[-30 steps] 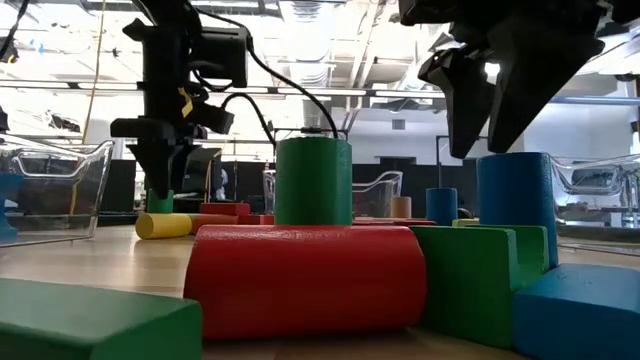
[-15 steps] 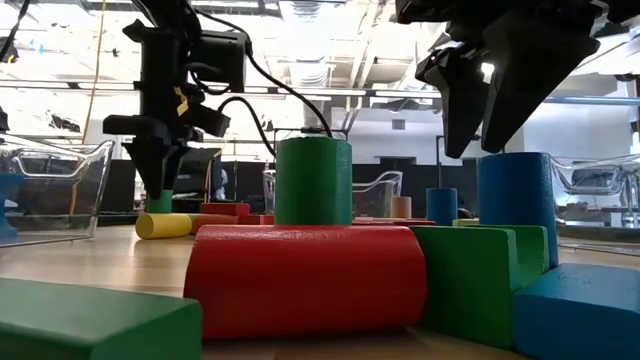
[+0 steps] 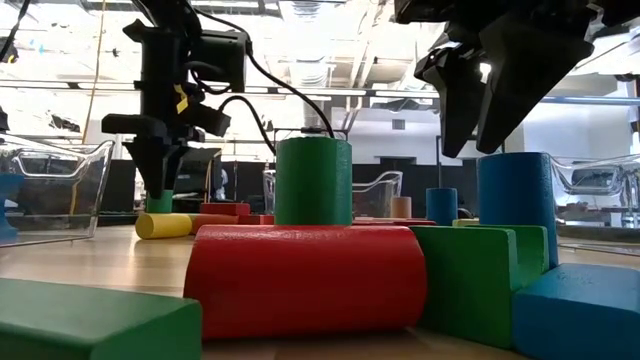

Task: Sort blocks by size
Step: Put the green cylindrical block into the right transparent bin

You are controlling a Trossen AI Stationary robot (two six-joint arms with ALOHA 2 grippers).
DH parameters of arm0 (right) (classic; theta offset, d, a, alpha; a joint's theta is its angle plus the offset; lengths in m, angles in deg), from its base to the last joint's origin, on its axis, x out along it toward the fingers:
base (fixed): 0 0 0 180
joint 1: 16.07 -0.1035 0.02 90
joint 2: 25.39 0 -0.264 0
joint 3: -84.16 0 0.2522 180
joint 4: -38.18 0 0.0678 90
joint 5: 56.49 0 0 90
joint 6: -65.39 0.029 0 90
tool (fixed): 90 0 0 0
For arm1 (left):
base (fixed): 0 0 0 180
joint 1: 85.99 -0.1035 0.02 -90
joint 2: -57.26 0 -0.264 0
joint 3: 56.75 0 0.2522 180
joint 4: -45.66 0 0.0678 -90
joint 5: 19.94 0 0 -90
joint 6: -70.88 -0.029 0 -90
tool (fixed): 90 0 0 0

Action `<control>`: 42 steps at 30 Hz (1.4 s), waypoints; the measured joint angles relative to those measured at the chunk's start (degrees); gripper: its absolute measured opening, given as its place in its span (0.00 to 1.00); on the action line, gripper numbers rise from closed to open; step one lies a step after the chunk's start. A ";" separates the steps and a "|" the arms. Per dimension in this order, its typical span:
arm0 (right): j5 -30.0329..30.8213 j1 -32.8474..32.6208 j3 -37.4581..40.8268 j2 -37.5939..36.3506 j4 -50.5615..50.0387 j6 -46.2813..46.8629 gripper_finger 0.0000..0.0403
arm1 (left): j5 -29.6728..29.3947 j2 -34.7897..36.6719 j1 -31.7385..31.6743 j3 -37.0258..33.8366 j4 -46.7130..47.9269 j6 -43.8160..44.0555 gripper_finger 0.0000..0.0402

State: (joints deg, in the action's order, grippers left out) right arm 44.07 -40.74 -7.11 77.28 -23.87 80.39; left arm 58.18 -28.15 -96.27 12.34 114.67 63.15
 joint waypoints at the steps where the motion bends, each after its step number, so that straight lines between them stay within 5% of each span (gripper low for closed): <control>1: 0.02 0.00 0.00 0.00 0.00 0.00 0.64 | 0.02 0.00 0.00 0.00 -0.09 0.00 0.35; 12: 3.60 0.00 0.00 0.00 -0.09 -0.14 0.64 | 0.15 2.03 0.05 0.00 -0.18 -1.05 0.29; 21: 12.34 -0.07 -0.02 -2.36 -0.02 -0.39 0.64 | 0.25 14.53 0.88 0.04 -1.85 -0.33 0.29; 31: 25.86 -0.85 -0.07 -7.74 12.40 -9.85 0.64 | 7.48 29.36 5.15 0.13 -18.54 0.25 0.29; 42: 39.25 -1.33 -0.09 -8.37 32.22 -29.70 0.64 | 12.13 29.69 11.91 -0.03 -37.50 -3.75 0.29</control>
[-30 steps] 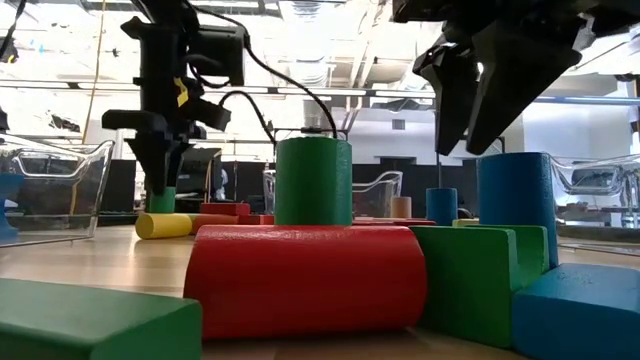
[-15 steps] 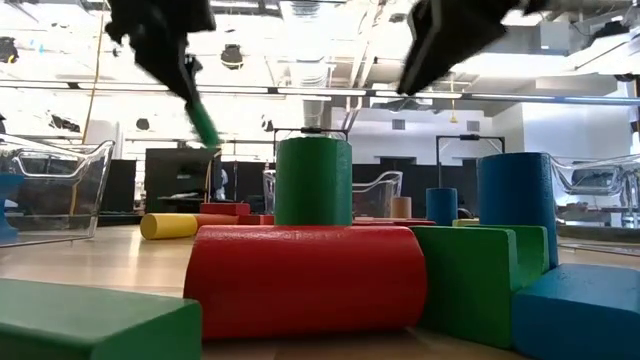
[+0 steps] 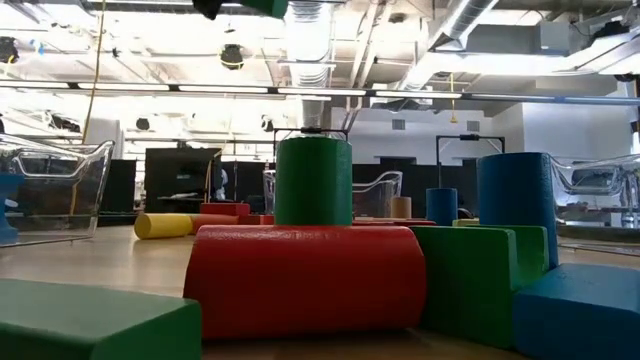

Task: Sort blocks by size
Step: Put the green cylindrical block into the right transparent bin

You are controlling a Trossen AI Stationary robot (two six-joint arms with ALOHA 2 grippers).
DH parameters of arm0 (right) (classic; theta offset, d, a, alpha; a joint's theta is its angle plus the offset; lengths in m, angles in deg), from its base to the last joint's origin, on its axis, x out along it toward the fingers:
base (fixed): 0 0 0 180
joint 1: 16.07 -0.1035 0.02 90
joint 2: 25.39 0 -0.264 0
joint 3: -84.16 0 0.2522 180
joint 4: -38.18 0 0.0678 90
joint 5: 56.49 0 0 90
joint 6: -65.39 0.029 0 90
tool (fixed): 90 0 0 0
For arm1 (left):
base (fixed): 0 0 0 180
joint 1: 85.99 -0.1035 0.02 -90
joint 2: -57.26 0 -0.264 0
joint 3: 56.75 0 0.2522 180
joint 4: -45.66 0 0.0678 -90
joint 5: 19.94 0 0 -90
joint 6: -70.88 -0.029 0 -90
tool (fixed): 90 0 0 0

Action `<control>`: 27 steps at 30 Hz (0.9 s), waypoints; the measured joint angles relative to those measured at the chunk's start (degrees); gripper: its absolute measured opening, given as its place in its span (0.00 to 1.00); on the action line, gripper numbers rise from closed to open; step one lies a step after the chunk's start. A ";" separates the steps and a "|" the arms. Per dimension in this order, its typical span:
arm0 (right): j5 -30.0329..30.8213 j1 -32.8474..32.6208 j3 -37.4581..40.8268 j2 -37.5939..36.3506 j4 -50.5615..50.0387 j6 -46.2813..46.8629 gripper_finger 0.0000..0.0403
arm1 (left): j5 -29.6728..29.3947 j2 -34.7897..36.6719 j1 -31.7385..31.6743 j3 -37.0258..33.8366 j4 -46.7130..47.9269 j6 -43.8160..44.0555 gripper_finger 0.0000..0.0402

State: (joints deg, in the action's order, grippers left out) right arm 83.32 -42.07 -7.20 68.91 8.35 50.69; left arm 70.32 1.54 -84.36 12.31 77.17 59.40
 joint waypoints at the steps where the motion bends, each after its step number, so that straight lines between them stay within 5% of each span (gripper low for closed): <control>1: 0.77 0.10 0.00 0.02 1.05 -1.31 0.64 | 0.18 -0.59 0.46 -0.01 -1.72 -0.29 0.29; 14: 3.95 0.68 0.00 0.02 12.50 -12.56 0.64 | 2.36 -6.95 2.79 -0.02 -13.31 -1.73 0.29; 27: 6.55 0.42 0.02 -0.13 10.19 -12.40 0.64 | 0.68 -8.13 2.82 -0.04 -14.53 -4.33 0.11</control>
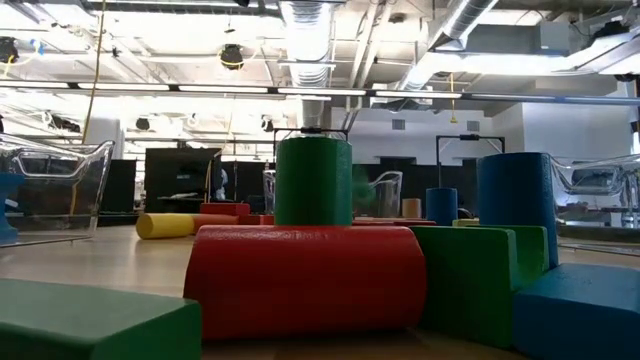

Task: Sort blocks by size
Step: Put the green cylindrical block into the right transparent bin

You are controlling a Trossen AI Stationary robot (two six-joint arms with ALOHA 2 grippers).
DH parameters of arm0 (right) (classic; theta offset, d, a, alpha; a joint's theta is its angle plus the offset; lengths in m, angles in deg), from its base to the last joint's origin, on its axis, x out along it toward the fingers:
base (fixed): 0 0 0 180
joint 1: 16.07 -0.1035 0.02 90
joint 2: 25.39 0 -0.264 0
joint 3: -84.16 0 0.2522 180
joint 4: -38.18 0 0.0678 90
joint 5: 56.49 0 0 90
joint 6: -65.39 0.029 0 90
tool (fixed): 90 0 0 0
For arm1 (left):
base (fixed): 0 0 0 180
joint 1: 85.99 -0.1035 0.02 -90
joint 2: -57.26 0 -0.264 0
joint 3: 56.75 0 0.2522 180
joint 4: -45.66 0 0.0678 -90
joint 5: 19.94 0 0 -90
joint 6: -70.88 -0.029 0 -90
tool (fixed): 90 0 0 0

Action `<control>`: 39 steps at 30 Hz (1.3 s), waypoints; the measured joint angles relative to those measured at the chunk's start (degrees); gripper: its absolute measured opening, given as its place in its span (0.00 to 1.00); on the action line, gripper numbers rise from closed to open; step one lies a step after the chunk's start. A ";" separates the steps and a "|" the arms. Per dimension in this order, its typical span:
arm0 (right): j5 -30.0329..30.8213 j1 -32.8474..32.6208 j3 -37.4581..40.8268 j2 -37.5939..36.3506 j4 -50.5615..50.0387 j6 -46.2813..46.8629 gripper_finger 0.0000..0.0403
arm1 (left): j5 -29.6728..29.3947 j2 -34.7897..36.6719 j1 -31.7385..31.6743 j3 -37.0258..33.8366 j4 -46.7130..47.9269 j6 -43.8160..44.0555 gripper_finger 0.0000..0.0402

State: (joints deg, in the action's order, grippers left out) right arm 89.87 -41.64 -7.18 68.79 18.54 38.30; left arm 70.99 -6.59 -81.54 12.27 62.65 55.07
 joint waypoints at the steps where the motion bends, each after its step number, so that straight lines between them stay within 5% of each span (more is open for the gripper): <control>1: 1.42 -0.48 0.00 -0.26 -1.37 0.06 0.64 | -0.01 0.01 0.01 0.00 0.63 0.00 0.10; 5: 6.17 -2.46 0.04 -1.98 -6.21 3.33 0.64 | -0.20 0.00 0.07 0.00 4.06 0.04 0.09; 14: 6.51 -4.54 0.04 -3.57 -17.83 17.04 0.64 | -1.08 0.00 0.07 0.00 18.70 1.19 0.09; 21: 4.67 -3.81 0.04 -3.57 -23.18 24.03 0.64 | -16.50 0.00 -2.45 0.00 30.66 -1.09 0.18; 30: -1.50 -1.47 0.02 -3.29 -23.79 24.96 0.64 | -7.56 -8.86 -16.21 0.08 41.66 0.49 0.41; 39: -3.48 -0.84 0.02 -3.29 -23.90 25.59 0.64 | -7.35 -24.36 -25.23 2.36 42.44 -6.66 0.39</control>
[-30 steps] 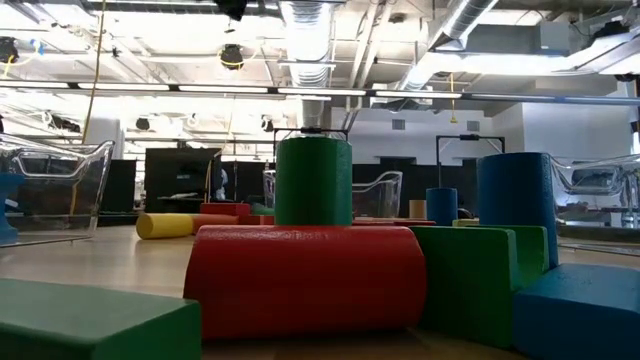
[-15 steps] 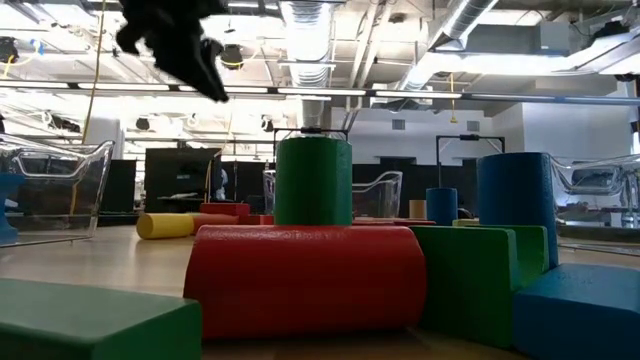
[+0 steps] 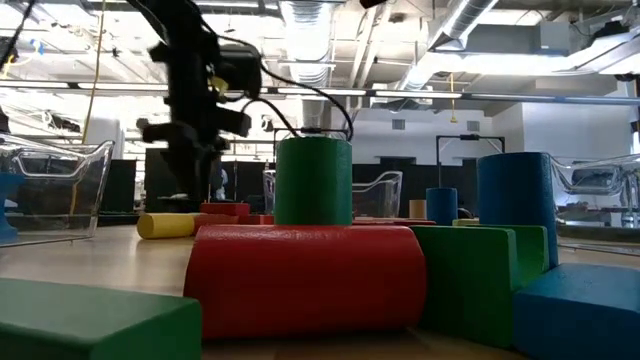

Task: Sort blocks by size
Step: Put the green cylindrical block into the right transparent bin

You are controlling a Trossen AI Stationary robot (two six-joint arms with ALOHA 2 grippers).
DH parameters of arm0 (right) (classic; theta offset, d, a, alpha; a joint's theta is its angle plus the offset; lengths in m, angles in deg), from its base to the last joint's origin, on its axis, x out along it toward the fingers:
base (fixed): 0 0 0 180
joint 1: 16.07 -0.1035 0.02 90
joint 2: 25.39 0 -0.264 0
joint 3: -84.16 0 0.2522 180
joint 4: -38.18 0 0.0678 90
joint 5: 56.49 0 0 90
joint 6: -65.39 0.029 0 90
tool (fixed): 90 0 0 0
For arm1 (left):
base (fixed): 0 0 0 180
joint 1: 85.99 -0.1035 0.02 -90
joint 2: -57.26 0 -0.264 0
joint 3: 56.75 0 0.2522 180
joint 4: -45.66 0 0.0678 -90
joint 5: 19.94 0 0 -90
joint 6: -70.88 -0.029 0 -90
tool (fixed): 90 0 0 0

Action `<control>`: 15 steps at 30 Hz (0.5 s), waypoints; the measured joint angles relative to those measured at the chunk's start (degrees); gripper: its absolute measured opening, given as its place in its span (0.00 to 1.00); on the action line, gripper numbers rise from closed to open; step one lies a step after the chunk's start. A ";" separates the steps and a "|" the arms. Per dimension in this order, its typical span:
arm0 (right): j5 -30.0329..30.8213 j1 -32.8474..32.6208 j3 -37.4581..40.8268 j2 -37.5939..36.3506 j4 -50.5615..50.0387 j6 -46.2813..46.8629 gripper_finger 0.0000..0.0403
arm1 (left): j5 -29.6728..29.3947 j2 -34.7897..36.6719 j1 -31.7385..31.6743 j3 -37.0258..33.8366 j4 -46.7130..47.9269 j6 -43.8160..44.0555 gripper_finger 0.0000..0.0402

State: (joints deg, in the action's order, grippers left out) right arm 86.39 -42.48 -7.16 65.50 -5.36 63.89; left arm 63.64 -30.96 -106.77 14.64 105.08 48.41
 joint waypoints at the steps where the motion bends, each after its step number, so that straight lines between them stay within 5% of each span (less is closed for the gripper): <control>1: -0.43 0.00 0.00 0.00 -0.02 0.00 0.64 | 0.13 -0.69 -1.04 0.65 -0.21 -0.43 0.39; 11: -0.62 -0.19 0.00 0.00 -3.35 2.83 0.64 | 3.77 -1.69 -7.47 3.93 0.13 -3.80 0.40; 15: -0.70 -0.49 0.00 0.28 -3.93 3.52 0.64 | 9.82 -3.41 -10.45 3.93 0.71 -5.59 0.44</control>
State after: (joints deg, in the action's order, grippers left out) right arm 85.69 -42.98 -7.16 65.78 -9.29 67.41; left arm 73.46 -34.37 -117.23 18.57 105.79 42.82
